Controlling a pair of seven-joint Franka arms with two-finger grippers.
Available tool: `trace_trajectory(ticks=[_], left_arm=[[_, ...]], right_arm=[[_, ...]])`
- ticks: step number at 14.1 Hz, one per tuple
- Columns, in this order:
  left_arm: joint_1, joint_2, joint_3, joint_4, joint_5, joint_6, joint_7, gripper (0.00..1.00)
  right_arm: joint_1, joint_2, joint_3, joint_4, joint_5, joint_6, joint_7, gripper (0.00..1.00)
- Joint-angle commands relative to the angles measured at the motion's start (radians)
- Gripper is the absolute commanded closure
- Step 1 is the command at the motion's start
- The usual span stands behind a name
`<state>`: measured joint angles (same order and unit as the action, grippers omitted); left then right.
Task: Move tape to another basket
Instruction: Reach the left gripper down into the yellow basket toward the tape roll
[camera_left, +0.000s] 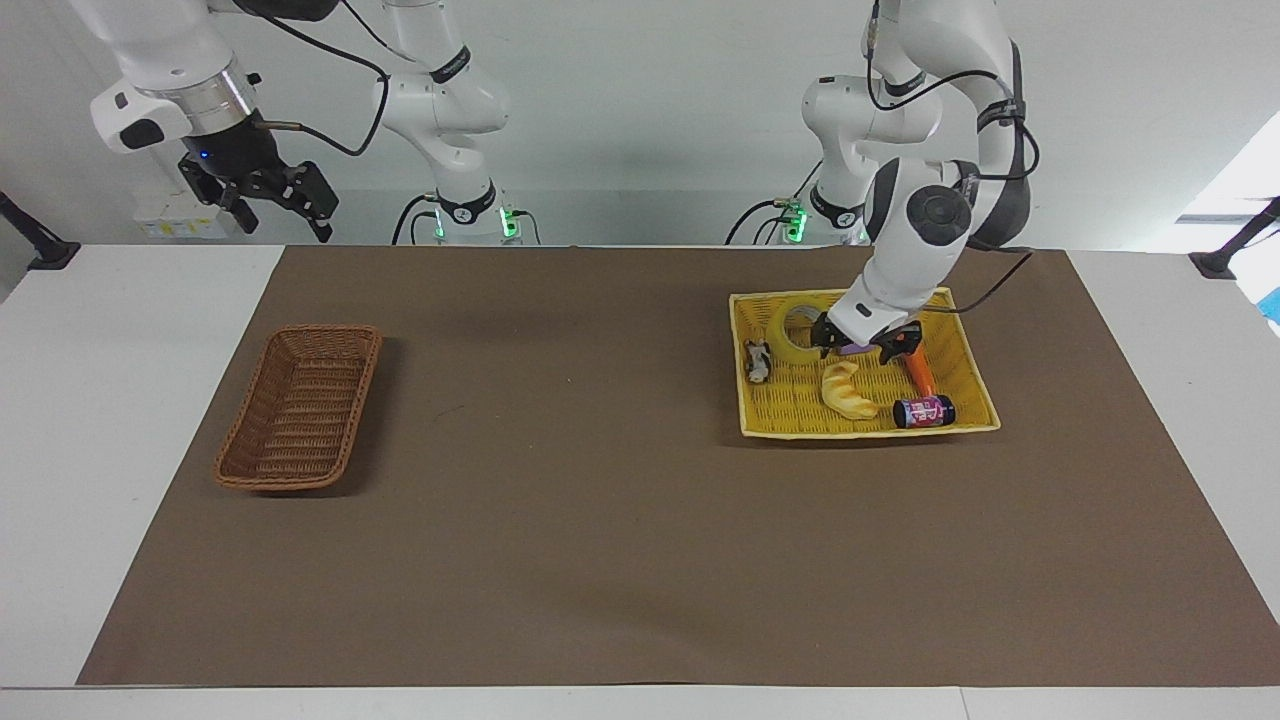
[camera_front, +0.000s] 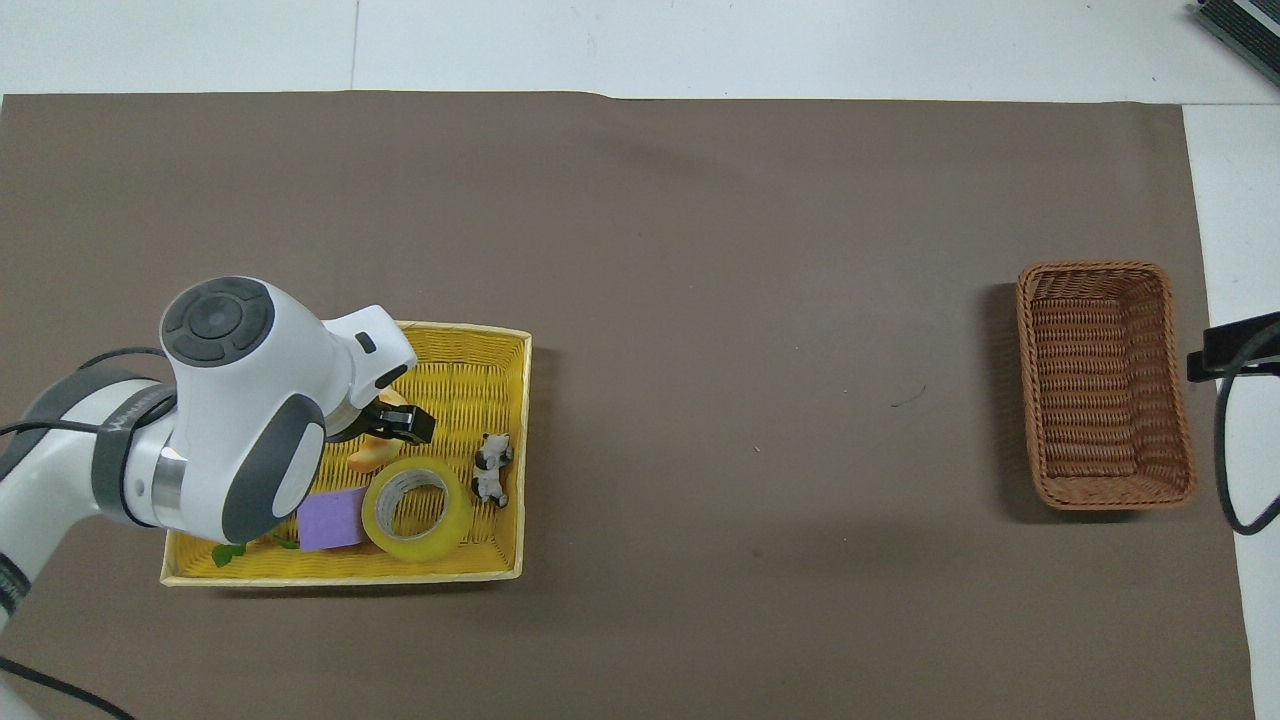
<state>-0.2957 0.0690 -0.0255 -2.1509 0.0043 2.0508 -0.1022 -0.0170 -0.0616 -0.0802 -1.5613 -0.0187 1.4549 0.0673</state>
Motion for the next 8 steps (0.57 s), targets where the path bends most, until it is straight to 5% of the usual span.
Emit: trace_trajectory(ticks=[1,3,8], left_arm=[[-0.014,-0.058,0.018,-0.073,-0.014,0.002,-0.005,0.12],[-0.014,-0.06,0.018,-0.076,-0.014,0.003,-0.002,0.23],[-0.046,-0.063,0.018,-0.079,-0.014,0.002,0.013,0.28]], right_arm=[[-0.008,-0.026,0.002,-0.029,-0.004,0.004,-0.026,0.0],[-0.008,-0.026,0.002,-0.029,-0.004,0.004,-0.026,0.0],[-0.008,-0.026,0.002,-0.029,-0.003,0.004,-0.026,0.0]])
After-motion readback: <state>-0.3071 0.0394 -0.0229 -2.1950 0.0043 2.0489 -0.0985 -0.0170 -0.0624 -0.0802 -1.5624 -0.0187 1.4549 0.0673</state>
